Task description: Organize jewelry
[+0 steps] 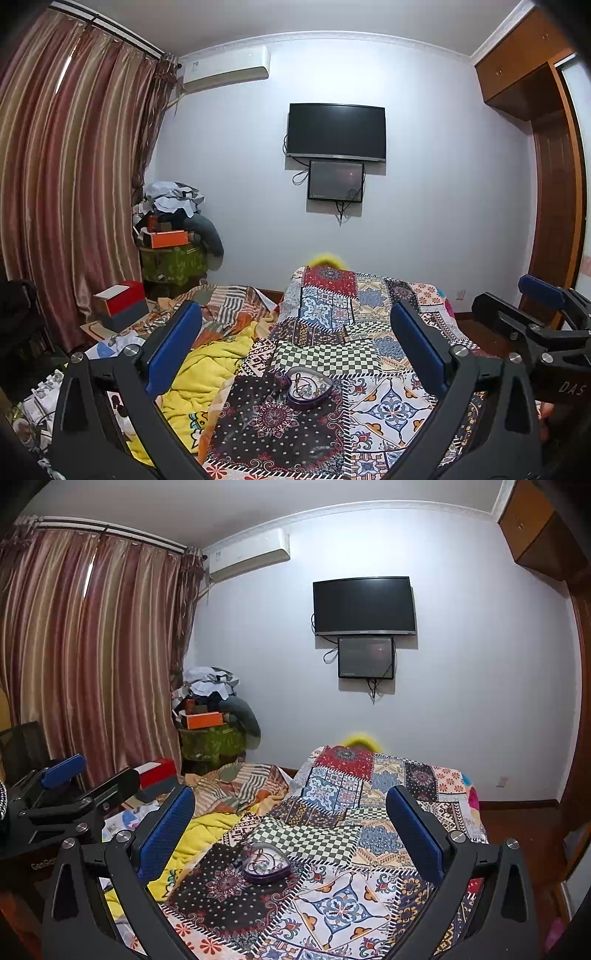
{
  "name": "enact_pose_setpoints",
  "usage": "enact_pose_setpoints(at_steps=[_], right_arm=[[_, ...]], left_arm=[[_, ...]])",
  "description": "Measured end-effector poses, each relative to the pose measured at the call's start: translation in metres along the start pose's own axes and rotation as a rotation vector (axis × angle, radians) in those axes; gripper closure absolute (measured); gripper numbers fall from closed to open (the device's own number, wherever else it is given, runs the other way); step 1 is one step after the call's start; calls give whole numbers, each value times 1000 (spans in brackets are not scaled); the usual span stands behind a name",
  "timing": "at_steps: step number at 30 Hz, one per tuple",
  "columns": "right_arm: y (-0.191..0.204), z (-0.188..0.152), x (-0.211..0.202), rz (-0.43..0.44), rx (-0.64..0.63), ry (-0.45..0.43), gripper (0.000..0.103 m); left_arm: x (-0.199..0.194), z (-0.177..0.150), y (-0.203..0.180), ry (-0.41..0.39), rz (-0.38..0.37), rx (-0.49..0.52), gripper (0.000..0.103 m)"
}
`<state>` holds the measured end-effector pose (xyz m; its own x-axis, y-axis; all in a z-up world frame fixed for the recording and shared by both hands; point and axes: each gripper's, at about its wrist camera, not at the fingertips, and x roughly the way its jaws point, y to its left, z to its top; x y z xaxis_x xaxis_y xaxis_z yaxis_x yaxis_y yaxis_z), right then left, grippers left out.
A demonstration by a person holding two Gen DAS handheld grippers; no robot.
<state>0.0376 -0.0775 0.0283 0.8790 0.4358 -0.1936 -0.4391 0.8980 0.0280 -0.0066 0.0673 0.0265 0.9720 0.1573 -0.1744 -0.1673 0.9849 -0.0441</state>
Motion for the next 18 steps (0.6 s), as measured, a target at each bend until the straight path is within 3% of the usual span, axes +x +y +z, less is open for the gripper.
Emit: enact_pose_setpoints(at_steps=[18], right_arm=[[-3,0,-1,5,5,22,0]], left_arm=[[3,-3,-7,4,-6,21,1]])
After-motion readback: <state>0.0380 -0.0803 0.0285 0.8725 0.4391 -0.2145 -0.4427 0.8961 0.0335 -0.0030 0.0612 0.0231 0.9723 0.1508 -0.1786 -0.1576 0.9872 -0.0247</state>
